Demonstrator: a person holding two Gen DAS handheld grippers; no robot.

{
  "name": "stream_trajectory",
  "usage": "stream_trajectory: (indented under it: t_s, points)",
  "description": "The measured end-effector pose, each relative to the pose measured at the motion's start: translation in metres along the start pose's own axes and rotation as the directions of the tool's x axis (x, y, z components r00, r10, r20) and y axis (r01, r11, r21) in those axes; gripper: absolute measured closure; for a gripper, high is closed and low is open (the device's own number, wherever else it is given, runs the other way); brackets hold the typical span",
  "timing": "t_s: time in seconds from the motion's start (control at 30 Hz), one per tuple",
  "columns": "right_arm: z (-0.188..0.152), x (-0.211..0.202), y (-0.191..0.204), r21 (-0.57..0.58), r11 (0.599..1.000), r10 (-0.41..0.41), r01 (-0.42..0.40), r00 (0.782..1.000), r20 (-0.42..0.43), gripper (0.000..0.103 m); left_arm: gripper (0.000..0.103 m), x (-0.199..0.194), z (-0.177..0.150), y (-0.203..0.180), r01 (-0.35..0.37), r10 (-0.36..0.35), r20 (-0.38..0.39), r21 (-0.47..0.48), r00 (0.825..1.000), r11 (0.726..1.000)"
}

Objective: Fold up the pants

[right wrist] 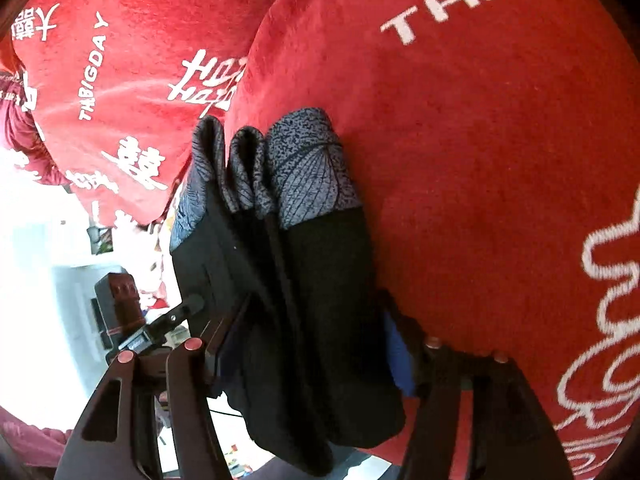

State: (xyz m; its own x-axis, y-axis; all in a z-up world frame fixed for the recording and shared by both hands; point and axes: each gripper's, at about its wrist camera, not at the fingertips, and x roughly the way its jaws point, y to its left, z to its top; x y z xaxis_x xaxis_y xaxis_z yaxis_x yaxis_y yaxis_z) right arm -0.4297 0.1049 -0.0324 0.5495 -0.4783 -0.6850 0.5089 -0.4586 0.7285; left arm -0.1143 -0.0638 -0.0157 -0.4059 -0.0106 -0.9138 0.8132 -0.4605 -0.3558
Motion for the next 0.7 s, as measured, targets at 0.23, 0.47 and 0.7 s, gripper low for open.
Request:
stream_trajectory:
  t_s: [0.23, 0.47, 0.7]
  points:
    - [-0.028, -0.026, 0.038, -0.065, 0.942, -0.325, 0.330, 0.943, 0.074, 0.023, 0.000, -0.027, -0.013, -0.022, -0.235, 0.232, 0.041, 0.081, 0.972, 0.969]
    - [-0.068, -0.043, 0.068, -0.048, 0.889, -0.448, 0.456, 0.887, 0.114, 0.020, 0.000, -0.074, -0.047, -0.057, -0.350, 0.331, 0.133, 0.158, 0.934, 0.923]
    - [-0.105, -0.060, 0.111, -0.090, 0.825, -0.536, 0.558, 0.823, 0.188, 0.000, 0.000, -0.107, -0.070, -0.081, -0.352, 0.331, 0.133, 0.187, 0.934, 0.917]
